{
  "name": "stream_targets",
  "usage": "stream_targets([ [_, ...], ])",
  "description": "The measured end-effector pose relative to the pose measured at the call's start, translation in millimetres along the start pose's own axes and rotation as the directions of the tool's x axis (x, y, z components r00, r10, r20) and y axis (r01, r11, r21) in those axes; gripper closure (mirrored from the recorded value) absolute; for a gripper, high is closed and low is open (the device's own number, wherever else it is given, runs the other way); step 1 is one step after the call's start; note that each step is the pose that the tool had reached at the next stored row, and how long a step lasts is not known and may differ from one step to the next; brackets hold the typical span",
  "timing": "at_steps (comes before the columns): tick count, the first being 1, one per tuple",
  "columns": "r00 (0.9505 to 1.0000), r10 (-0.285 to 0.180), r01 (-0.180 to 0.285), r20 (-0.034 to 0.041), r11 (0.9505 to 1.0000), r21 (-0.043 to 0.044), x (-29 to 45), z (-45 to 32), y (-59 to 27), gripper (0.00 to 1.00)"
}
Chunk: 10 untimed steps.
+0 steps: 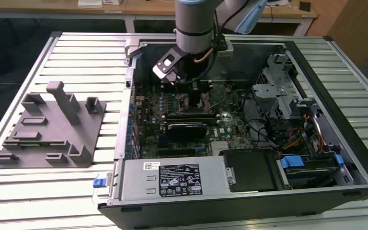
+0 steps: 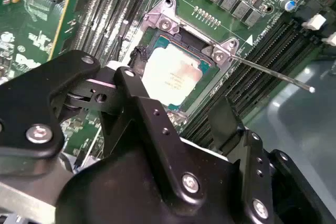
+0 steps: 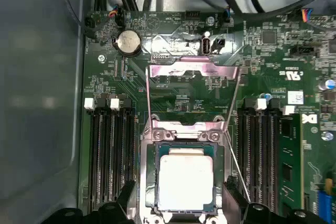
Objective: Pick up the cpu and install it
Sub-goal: 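Place the cpu into insertion slot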
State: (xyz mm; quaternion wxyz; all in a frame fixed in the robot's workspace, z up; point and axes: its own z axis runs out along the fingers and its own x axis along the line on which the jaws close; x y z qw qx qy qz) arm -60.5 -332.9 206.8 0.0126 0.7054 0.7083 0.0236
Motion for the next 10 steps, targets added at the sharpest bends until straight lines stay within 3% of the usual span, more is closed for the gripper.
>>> stream_targets([
  [10, 1.0000, 0.000, 0.000, -0.0001, 1.0000, -0.0001, 0.7, -43.7, 2.3, 0.26],
])
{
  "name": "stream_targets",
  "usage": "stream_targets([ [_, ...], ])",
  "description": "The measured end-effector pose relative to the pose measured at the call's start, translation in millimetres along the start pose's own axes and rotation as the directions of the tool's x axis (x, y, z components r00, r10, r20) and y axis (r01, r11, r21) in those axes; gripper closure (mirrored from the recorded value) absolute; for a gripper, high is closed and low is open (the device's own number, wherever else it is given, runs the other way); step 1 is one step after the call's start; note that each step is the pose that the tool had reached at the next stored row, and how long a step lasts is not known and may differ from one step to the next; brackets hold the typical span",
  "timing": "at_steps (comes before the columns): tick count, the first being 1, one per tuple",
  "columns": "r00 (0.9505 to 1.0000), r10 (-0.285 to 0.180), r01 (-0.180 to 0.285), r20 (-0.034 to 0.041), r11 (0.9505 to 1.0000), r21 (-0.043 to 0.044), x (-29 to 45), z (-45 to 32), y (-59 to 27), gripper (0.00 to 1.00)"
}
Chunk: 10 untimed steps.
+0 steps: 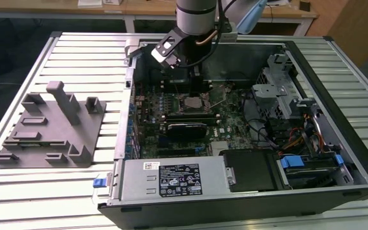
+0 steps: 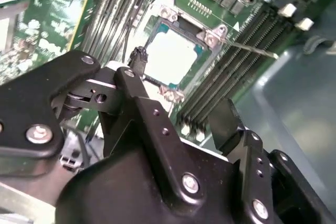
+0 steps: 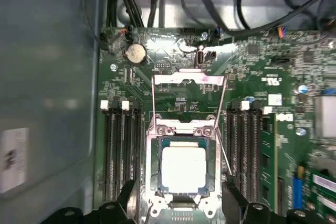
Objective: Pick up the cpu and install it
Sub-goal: 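Place the cpu into insertion slot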
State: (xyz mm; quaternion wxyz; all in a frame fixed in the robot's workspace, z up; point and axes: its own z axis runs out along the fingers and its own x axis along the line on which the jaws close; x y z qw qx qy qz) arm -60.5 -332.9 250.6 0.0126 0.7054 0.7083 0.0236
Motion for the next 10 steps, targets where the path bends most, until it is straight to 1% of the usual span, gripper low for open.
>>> stream_targets([
  [1, 1.0000, 0.000, 0.000, 0.0001, 1.0000, -0.0007, 0.0, -3.4, 0.2, 0.26],
  [10, 1.0000, 0.000, 0.000, 0.0000, 1.0000, -0.0010, 0.1, -4.3, 0.2, 0.26],
])
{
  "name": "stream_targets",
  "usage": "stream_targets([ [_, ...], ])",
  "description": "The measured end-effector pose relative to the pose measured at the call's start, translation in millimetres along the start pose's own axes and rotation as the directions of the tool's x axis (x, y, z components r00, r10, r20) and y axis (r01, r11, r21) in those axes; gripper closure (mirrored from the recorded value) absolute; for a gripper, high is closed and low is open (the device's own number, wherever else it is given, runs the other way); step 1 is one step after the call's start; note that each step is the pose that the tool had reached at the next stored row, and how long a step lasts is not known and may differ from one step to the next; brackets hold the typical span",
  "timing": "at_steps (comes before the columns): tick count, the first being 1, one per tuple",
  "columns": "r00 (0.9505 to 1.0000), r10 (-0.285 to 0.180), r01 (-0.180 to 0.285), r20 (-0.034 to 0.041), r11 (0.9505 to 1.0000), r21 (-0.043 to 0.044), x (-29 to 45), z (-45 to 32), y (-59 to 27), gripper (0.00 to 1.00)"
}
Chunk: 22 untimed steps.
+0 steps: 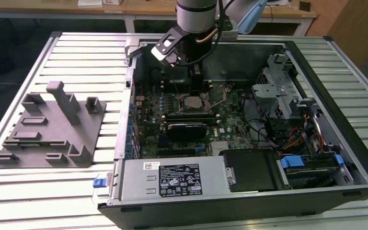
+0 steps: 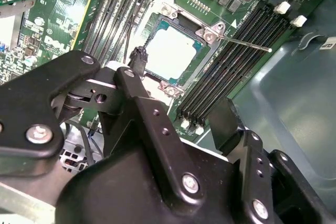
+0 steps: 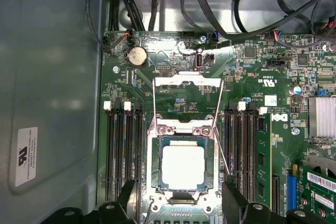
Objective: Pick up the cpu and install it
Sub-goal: 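Place the cpu into insertion slot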
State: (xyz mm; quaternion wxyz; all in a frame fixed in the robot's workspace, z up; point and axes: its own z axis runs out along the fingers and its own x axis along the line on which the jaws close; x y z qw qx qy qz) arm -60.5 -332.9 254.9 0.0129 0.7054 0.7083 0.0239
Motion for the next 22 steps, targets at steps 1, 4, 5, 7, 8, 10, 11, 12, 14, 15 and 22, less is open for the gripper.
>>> stream_targets([
  [1, 1.0000, 0.000, 0.000, 0.0000, 1.0000, 0.0000, 0.0, 0.0, 0.0, 0.26],
  [4, 1.0000, 0.000, 0.000, 0.0001, 1.0000, 0.0000, 0.0, -0.1, 0.0, 0.26],
  [5, 1.0000, 0.000, 0.000, 0.0000, 1.0000, 0.0000, 0.0, -0.2, 0.0, 0.26],
  [7, 1.0000, 0.000, 0.000, 0.0000, 1.0000, 0.0000, 0.0, -0.9, 0.0, 0.40],
  [8, 1.0000, 0.000, 0.000, 0.0000, 1.0000, 0.0000, 0.0, -0.9, 0.0, 0.40],
  [10, 1.0000, 0.000, 0.000, 0.0000, 1.0000, 0.0000, 0.0, -1.0, 0.0, 0.51],
  [11, 1.0000, 0.000, 0.000, 0.0000, 1.0000, 0.0000, 0.0, -1.0, 0.0, 0.57],
  [12, 1.0000, 0.000, 0.000, 0.0000, 1.0000, 0.0000, 0.0, -1.0, 0.0, 0.63],
  [14, 1.0000, 0.000, 0.000, 0.0000, 1.0000, 0.0000, 0.0, -1.1, 0.1, 0.69],
  [15, 1.0000, 0.000, 0.000, 0.0000, 1.0000, 0.0000, 0.0, -1.1, 0.0, 0.75],
  [22, 1.0000, 0.000, 0.000, 0.0000, 1.0000, 0.0000, 0.0, -1.4, 0.1, 0.89],
])
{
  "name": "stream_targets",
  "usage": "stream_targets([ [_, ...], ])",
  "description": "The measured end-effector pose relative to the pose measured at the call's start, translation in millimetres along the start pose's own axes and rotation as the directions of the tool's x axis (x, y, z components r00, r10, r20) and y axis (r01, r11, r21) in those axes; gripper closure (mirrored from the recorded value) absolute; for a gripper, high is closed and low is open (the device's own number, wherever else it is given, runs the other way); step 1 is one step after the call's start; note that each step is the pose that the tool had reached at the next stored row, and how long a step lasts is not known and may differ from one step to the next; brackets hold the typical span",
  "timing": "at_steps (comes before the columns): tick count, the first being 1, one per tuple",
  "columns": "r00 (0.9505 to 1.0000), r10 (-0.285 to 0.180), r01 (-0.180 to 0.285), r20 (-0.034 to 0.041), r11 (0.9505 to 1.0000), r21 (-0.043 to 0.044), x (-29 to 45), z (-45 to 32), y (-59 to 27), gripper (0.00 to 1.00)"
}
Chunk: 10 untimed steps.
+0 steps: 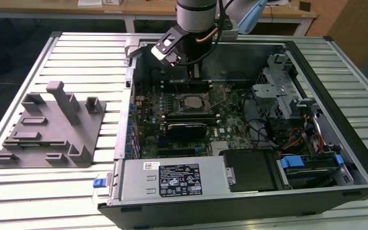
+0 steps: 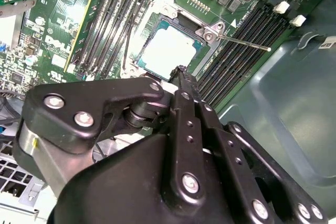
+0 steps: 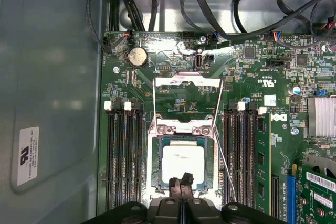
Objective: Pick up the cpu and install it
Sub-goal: 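Place the cpu into insertion slot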
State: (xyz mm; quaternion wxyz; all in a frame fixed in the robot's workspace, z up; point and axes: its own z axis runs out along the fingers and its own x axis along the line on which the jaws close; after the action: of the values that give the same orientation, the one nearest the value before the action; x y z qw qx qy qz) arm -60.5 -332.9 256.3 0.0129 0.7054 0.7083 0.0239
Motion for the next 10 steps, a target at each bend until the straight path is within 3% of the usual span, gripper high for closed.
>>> stream_targets([
  [10, 1.0000, 0.000, 0.000, 0.0000, 1.0000, 0.0000, 0.0, 1.4, 1.3, 0.89],
])
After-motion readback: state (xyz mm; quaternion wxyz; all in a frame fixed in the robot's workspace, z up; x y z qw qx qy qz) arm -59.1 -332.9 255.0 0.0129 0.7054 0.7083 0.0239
